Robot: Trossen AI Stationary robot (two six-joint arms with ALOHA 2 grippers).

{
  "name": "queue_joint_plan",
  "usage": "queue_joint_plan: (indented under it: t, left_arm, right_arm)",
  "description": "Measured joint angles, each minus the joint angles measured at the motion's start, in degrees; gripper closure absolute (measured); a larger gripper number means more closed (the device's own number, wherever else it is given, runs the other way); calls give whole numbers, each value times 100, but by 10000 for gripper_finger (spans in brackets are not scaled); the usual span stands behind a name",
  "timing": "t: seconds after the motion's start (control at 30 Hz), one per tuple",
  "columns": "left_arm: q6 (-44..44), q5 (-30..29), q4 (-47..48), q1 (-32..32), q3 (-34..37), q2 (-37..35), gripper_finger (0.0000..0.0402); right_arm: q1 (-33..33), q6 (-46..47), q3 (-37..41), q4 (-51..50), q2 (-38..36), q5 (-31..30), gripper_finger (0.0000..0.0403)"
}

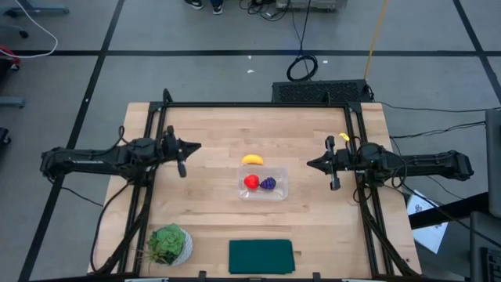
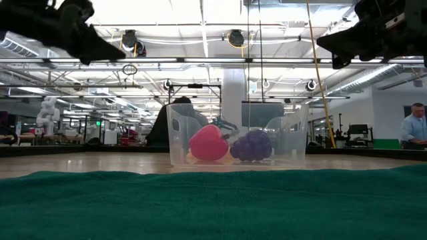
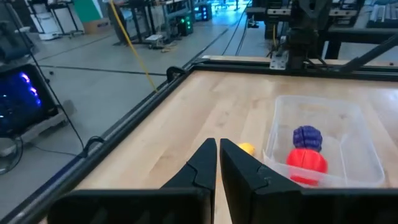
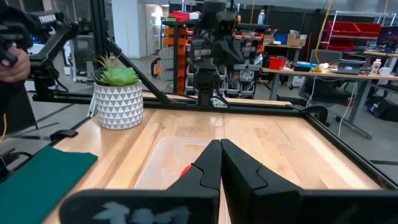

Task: Pick and placing Produce into tupperware
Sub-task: Put the banana into the transparent bin

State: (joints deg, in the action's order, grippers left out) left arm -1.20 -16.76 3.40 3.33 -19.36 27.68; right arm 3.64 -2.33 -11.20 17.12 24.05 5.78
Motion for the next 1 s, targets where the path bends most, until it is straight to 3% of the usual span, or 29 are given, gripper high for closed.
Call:
queue_joint_plan:
  t: [0.23,0.57,0.73,1.0]
  left_arm:
    - [-286,54,256,456,-935,928,376]
    - [-413,1132,250,1249,-1740,2124,376]
    - [-409,1335,72,1525,-1935,2668,376]
    - [-410,2157,-430,1875,-2148,3390,376]
  right_arm:
    - [0,9,-2,-89,0,2,403]
    - [0,11,-2,-104,0,0,403]
    - [1,13,-2,-104,0,0,403]
    - [2,7,-2,-108,0,0,403]
